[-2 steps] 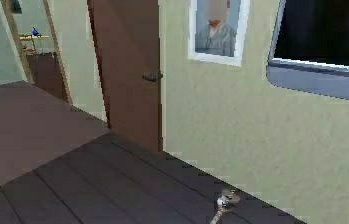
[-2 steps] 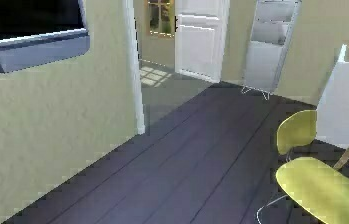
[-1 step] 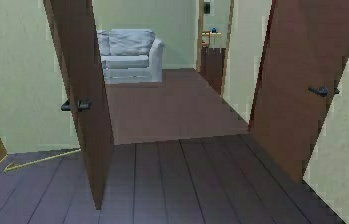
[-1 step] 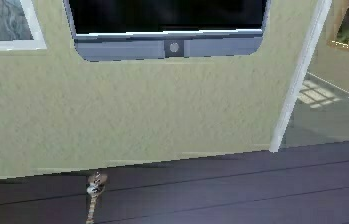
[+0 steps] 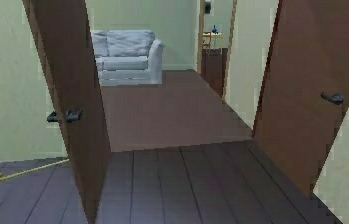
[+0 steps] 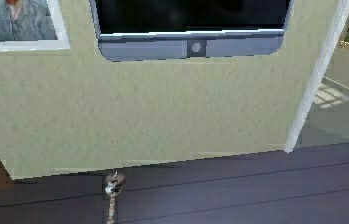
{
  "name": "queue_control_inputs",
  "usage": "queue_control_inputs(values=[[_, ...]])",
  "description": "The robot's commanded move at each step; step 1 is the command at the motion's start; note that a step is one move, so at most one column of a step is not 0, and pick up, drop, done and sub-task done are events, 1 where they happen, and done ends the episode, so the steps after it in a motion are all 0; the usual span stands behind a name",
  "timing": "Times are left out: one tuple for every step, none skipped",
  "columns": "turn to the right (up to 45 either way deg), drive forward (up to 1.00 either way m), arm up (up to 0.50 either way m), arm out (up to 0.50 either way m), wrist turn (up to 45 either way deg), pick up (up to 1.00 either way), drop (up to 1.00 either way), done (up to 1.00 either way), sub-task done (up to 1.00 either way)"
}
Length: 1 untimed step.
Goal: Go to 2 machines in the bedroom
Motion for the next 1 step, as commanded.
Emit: queue_control_inputs(values=[[45.0,0.0,0.0,0.0,0.0,0.0,0.0,0.0,0.0]])
